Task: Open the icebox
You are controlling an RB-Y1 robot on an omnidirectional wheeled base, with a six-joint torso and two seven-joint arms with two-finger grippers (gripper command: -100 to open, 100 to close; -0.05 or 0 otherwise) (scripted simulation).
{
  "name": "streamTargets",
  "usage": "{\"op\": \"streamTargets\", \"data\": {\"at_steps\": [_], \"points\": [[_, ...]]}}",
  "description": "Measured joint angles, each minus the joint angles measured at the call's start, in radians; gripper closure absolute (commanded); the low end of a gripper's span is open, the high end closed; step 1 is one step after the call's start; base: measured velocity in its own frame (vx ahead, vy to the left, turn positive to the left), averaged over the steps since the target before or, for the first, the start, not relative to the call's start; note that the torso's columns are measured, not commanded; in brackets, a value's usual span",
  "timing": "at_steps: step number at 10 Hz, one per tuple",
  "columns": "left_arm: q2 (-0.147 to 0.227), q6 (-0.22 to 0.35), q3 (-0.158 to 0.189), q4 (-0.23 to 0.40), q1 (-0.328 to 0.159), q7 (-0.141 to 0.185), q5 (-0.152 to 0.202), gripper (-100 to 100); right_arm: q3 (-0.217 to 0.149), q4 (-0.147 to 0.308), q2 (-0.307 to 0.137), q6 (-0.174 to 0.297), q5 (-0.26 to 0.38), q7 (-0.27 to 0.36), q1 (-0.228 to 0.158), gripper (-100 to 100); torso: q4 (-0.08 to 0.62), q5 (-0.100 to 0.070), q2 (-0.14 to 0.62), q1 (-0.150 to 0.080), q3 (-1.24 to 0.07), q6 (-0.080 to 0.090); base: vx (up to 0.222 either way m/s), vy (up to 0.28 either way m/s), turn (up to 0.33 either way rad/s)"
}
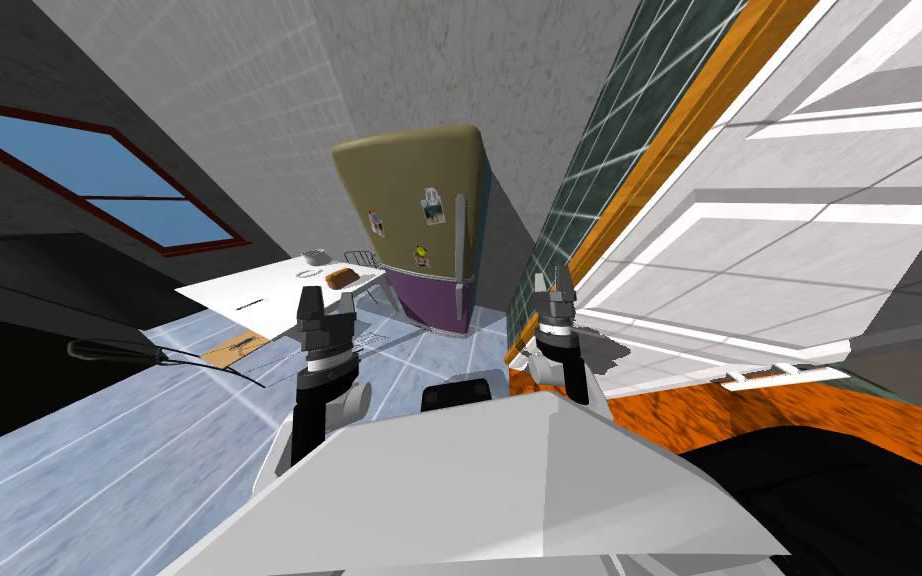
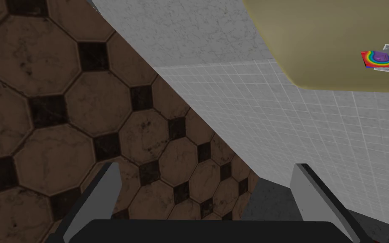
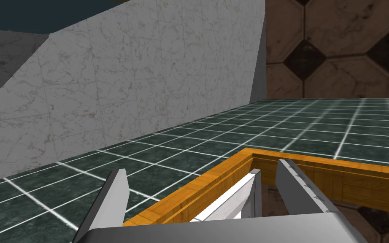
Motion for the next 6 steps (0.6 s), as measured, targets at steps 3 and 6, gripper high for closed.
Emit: {"op": "streamTargets", "data": {"at_steps": [3, 6], "points": [[0.000, 0.000, 0.000, 0.000, 0.000, 0.000, 0.000, 0, 0.000, 0.000, 0.000, 0.000, 0.000, 0.000, 0.000, 0, 0.176, 0.000, 0.175, 0.000, -0.351, 0.000, 0.000, 0.000, 0.000], [0.000, 0.000, 0.000, 0.000, 0.000, 0.000, 0.000, 0, 0.000, 0.000, 0.000, 0.000, 0.000, 0.000, 0.000, 0, 0.396, 0.000, 0.396, 0.000, -0.792, 0.000, 0.000, 0.000, 0.000]]}}
